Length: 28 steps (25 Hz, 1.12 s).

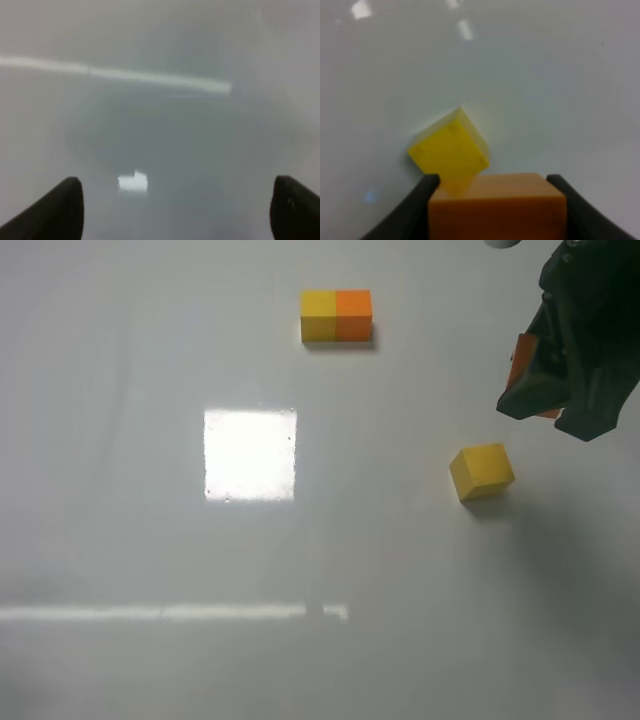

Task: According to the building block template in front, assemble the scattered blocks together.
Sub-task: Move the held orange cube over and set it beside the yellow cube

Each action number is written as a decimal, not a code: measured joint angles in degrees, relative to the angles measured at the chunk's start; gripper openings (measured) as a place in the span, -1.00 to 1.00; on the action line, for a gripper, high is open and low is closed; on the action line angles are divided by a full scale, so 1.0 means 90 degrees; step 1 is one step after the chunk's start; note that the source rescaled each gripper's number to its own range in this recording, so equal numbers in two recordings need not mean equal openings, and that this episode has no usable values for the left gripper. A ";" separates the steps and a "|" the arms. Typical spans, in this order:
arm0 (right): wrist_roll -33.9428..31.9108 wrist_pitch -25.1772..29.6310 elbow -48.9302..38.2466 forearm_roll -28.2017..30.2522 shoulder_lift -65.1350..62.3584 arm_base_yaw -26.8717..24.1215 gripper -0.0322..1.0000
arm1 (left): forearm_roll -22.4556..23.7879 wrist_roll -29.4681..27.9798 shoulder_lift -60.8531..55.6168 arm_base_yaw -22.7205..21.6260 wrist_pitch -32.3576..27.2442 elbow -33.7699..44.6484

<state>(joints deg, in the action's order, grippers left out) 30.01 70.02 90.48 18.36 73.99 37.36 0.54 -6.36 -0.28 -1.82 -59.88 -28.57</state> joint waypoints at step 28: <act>0.2561 -0.1291 -0.1296 -0.0917 0.0055 -0.1735 -0.93 | 0.0000 0.0000 0.0000 0.0000 0.0000 0.0000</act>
<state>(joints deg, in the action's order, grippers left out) 53.06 58.40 78.82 10.11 74.49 21.74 0.54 -6.36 -0.28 -1.82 -59.88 -28.57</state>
